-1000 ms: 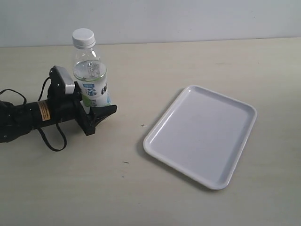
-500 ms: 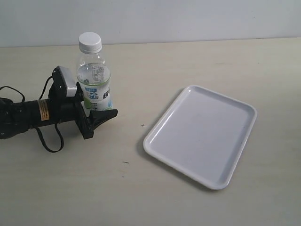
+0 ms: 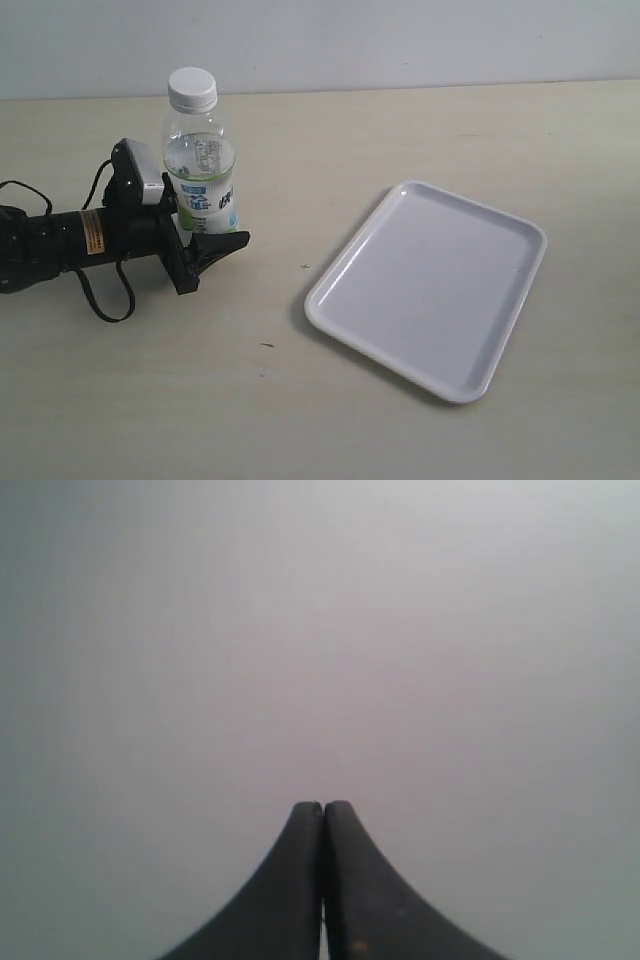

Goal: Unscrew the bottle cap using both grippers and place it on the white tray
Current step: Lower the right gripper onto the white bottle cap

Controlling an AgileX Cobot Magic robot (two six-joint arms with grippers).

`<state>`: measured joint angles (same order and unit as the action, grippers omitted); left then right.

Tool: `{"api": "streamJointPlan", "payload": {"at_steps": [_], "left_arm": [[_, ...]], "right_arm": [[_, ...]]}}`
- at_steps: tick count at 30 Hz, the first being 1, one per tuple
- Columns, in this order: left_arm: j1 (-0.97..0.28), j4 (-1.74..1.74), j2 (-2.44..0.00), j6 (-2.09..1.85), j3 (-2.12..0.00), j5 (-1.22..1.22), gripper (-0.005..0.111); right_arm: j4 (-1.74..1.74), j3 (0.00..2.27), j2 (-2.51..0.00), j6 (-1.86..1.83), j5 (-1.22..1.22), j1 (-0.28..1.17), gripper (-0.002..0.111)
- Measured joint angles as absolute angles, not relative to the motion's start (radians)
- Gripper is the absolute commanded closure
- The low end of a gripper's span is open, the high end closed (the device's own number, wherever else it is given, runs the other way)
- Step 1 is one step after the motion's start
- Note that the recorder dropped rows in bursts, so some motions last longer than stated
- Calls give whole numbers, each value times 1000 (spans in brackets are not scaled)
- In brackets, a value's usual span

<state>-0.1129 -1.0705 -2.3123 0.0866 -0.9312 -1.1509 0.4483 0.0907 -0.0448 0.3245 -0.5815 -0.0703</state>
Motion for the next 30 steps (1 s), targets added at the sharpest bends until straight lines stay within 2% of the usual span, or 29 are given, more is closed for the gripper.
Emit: {"api": "streamJointPlan", "payload": {"at_steps": [5,9,13,17,19,22,23,27,30], "left_arm": [[-113,-1070,-2312,87,-931,-1149,107],[-113,-1073,-2310,87,-931,-1146,107],[-113,-1073,-2310,87,-931,-1145,107],[-113,-1075,-2308,87,-931,-1139,107],[-113,-1075,-2304,82,-931,-1133,107],[-113,-1075,-2289,71,-931,-1101,107],[-113,-1075,-2286,69,-931,-1094,107],[-113,-1077,-2286,73,-931,-1092,107],[-113,-1080,-2285,77,-931,-1090,107]], "right_arm": [[323,451,-457,-10,-344,-70,108],[283,844,-859,-287,113,-70,108],[252,1045,-1083,-313,468,-70,108],[285,1217,-1271,-302,784,-70,103],[362,1321,-1381,-324,955,-70,99],[480,1418,-1499,-395,1076,-58,88],[510,1450,-1546,-436,1092,-24,86],[536,1520,-1650,-523,1077,143,62],[540,1618,-1737,-535,1076,245,55]]}}
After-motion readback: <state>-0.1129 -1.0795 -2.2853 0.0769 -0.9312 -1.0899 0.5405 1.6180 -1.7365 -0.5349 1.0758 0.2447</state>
